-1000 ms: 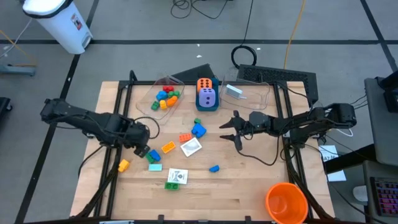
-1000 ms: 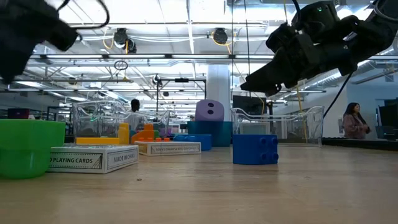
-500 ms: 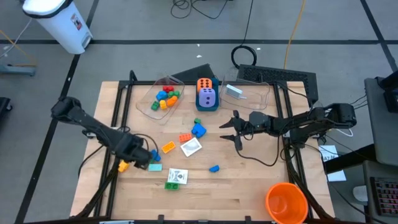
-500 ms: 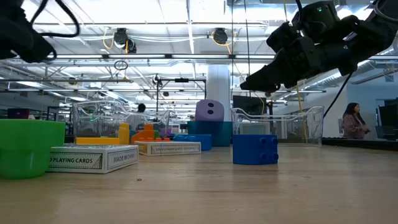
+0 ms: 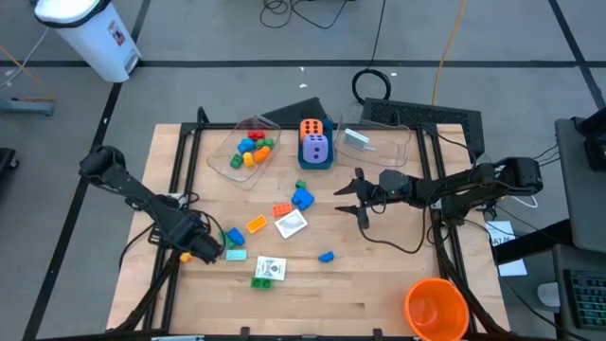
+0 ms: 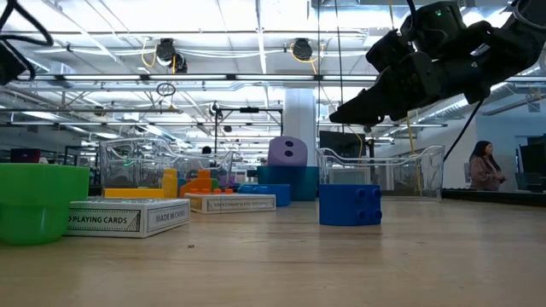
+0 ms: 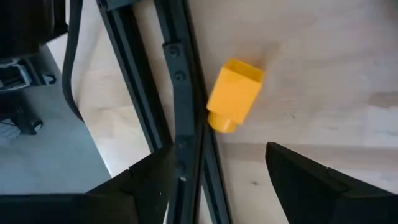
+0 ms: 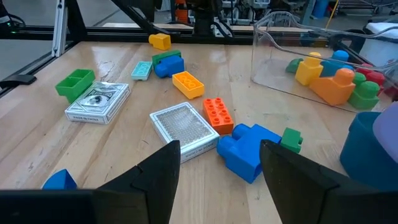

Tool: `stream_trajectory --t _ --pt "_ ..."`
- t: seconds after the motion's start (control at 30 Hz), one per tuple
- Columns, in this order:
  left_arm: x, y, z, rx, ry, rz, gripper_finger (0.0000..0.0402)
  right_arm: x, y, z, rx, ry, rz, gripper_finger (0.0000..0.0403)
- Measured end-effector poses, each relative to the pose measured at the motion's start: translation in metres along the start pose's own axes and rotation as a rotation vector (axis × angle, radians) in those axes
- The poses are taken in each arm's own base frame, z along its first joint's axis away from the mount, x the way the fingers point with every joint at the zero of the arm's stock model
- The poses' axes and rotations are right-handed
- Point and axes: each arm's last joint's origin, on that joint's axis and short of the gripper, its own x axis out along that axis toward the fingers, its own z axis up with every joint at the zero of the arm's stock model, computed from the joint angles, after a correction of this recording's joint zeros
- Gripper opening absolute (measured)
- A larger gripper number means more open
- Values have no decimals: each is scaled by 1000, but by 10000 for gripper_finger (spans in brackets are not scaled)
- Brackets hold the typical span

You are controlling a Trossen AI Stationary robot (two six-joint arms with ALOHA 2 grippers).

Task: Pick & Place Toys
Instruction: Put the yellow game piece into the left transparent bin

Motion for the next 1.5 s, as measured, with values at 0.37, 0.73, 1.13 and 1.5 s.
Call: stream_trajectory --t 0.37,0.73,1.13,1.5 --pt "39 -4 11 58 89 38 257 0 0 0 0 0 0 212" --pt "59 -17 26 122 124 -69 257 0 0 0 -15 0 0 212" --pt "53 -37 30 258 66 -289 257 0 0 0 -18 0 0 212" --pt "50 -40 39 276 45 -311 257 0 0 0 -18 0 0 212"
